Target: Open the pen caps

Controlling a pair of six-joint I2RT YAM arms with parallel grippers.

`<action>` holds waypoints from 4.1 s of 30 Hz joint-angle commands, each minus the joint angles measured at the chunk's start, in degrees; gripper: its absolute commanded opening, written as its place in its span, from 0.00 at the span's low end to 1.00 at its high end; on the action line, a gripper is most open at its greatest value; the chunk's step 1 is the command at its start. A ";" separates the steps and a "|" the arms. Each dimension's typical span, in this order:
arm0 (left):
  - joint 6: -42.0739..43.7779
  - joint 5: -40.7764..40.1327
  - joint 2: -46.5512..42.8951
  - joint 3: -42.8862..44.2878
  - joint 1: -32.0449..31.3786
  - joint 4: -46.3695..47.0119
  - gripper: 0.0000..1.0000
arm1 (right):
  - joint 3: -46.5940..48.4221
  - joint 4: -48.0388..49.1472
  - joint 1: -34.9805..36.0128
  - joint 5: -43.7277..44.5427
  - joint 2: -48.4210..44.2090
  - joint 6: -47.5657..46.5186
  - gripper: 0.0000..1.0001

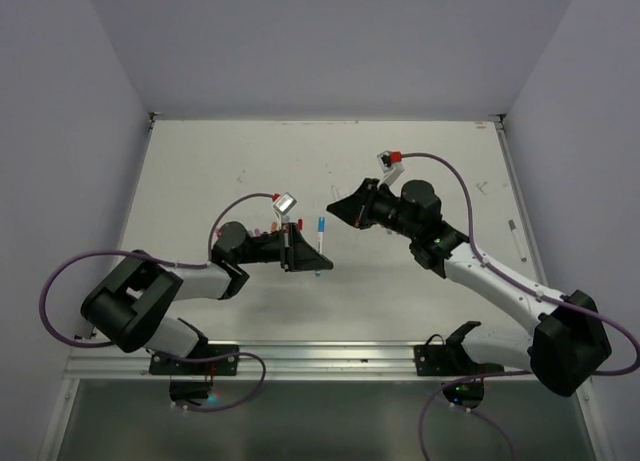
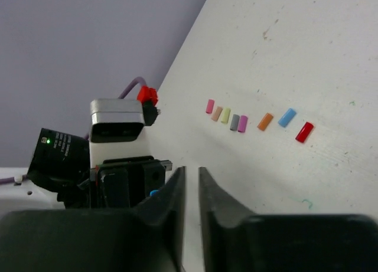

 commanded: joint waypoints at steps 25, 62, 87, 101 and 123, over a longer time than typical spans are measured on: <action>29.55 -8.94 -9.06 11.02 -0.06 -38.74 0.00 | 4.92 -2.59 0.44 1.15 0.14 -4.57 0.40; 17.42 -3.13 -10.19 -0.13 -0.23 -19.66 0.00 | 2.98 21.76 -1.14 15.03 9.72 -9.06 0.00; -3.20 8.03 -18.90 -1.46 -0.15 11.68 0.00 | 4.57 44.62 -10.02 -27.77 16.32 6.77 0.00; 39.05 -37.65 -31.03 16.64 0.82 -78.63 0.00 | 26.70 -20.93 -8.18 -2.63 29.04 -15.37 0.00; 37.90 -49.63 -35.16 18.06 1.88 -84.18 0.00 | 38.49 -27.72 1.85 10.98 53.05 -13.18 0.01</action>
